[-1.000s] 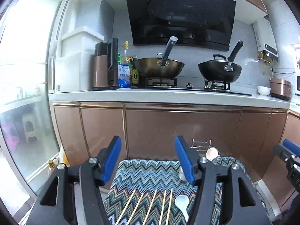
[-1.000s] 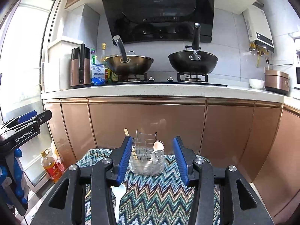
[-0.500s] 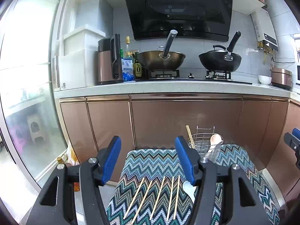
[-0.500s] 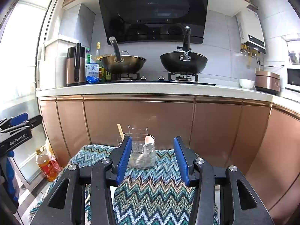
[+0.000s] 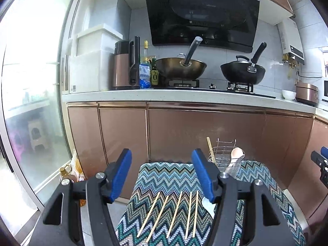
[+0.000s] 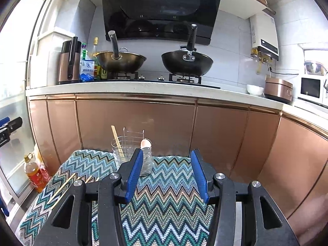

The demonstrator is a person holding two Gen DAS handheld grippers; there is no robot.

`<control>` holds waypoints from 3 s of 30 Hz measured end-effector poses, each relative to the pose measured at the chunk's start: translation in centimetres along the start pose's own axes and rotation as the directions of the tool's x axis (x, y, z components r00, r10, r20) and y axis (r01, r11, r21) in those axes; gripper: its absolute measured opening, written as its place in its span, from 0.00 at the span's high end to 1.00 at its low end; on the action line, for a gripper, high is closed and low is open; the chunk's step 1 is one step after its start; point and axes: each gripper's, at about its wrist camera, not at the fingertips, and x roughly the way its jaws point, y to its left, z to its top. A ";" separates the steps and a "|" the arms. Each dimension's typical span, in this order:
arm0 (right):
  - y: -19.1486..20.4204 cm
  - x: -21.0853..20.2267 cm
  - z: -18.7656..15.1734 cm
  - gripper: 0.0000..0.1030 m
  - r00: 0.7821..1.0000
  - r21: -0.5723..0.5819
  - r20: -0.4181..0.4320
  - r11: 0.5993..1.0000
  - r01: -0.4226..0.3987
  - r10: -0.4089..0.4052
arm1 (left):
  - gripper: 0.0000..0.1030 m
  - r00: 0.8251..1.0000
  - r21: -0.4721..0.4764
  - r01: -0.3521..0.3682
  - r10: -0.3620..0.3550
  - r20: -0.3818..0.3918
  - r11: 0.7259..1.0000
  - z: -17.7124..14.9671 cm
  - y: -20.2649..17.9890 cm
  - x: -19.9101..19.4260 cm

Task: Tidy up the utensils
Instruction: 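Open both tools and pull them back from the holder, then grasp the pale blue spoon with the right tool while the left tool approaches the chopsticks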

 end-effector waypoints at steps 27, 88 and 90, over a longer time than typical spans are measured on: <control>0.3 -0.8 0.3 0.46 0.993 -0.066 0.072 0.993 0.102 -0.097 | 0.35 1.000 -0.190 -0.009 0.004 -0.026 0.982 0.1 5.8 1.1; 7.8 22.9 -8.7 0.73 0.620 0.210 -0.531 0.798 -0.565 0.578 | 0.36 0.748 -0.173 0.261 -0.313 -0.585 0.950 -9.9 2.8 22.6; 8.7 24.3 -9.1 0.72 0.574 0.216 -0.552 0.768 -0.603 0.606 | 0.37 0.701 -0.178 0.292 -0.338 -0.628 0.939 -10.4 1.6 24.4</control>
